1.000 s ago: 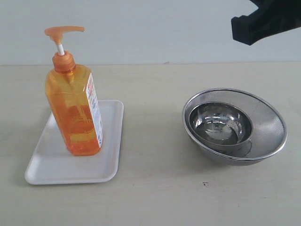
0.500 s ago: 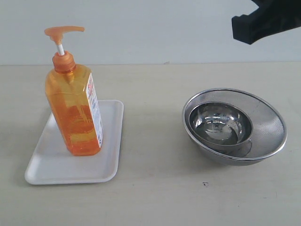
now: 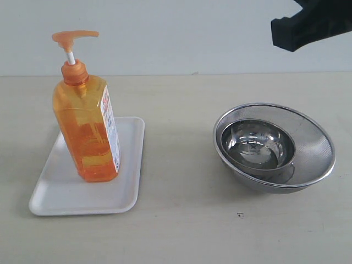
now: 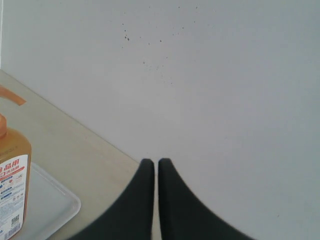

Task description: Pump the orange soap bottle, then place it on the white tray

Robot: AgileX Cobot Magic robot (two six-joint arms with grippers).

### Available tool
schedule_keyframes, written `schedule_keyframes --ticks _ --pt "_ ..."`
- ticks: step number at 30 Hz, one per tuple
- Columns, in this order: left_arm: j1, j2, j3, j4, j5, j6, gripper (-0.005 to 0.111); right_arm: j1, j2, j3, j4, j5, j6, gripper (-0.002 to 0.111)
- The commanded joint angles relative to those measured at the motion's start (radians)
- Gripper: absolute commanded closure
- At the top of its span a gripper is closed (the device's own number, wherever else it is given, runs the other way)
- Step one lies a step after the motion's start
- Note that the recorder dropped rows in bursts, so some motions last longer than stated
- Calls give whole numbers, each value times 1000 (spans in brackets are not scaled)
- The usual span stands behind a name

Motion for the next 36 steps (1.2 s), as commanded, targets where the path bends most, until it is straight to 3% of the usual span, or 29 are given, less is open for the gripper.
schedule_keyframes --ticks 1,8,13,18,36 --pt "-5 -4 3 -11 16 6 102 1 -4 8 0 -2 1 108" --pt "-5 -4 3 -23 52 58 102 1 -4 8 0 -2 1 108" --pt "-5 -4 3 -116 52 58 102 1 -4 8 0 -2 1 108" --pt "-5 -4 3 -116 52 167 102 1 -4 8 0 -2 1 108" --pt "-5 -4 3 -123 52 74 102 1 -4 8 -2 -26 4 108"
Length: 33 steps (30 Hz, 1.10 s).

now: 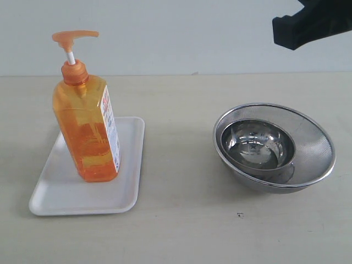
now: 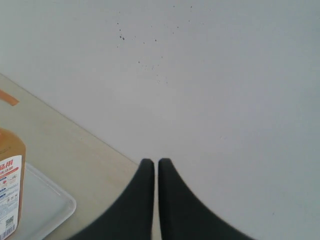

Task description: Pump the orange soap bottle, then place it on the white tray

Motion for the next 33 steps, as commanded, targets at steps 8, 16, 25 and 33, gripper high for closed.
schedule_keyframes --ticks 8,16,25,33 --pt "-5 -4 3 -14 0 -12 102 1 -4 8 -2 -10 4 108" --pt "-5 -4 3 -14 7 -12 102 1 -4 8 -2 -10 4 108" --pt "-3 -4 3 -9 38 -8 102 1 -4 6 -2 -10 4 108" --pt "-3 -4 3 -9 51 -8 102 1 -4 6 -2 -12 4 108"
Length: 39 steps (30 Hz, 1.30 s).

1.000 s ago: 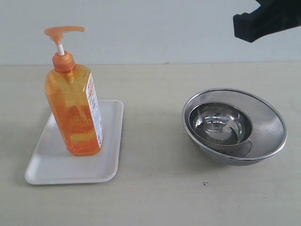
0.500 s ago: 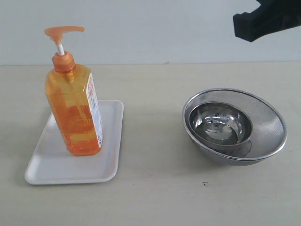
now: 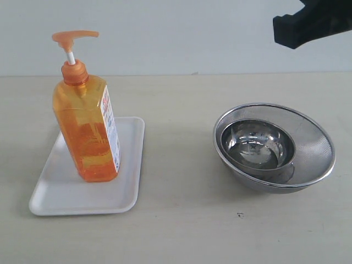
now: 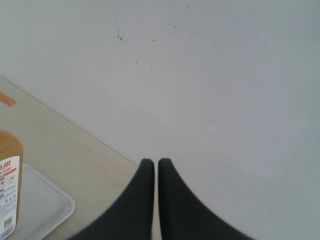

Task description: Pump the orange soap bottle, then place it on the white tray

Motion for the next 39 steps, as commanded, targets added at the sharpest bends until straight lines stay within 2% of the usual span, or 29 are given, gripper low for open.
schedule_keyframes --ticks 1,39 --pt "-3 -4 3 -7 9 -8 102 1 -4 6 0 -3 0 108" --pt "-3 -4 3 -7 9 -8 102 1 -4 6 2 -25 15 108"
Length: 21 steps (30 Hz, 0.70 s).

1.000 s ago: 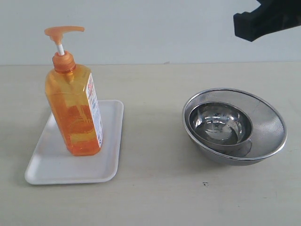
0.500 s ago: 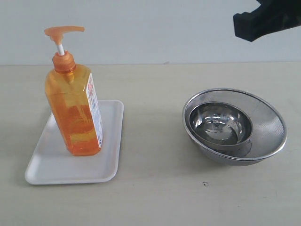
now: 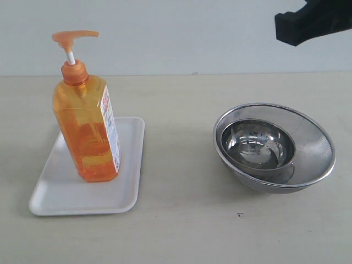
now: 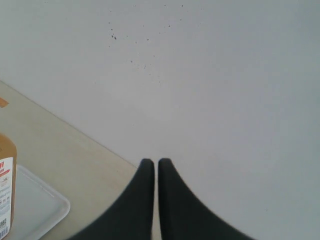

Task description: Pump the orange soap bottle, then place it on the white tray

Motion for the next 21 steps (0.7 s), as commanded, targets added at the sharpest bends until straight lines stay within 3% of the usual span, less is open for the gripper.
schedule_keyframes --ticks 1,12,21 --pt "-3 -4 3 -7 0 -8 102 1 -4 6 1 -20 32 108" --pt "-3 -4 3 -7 0 -8 102 -3 -29 42 1 -74 79 108" --pt "-3 -4 3 -7 0 -8 102 -112 -207 201 1 -62 125 108"
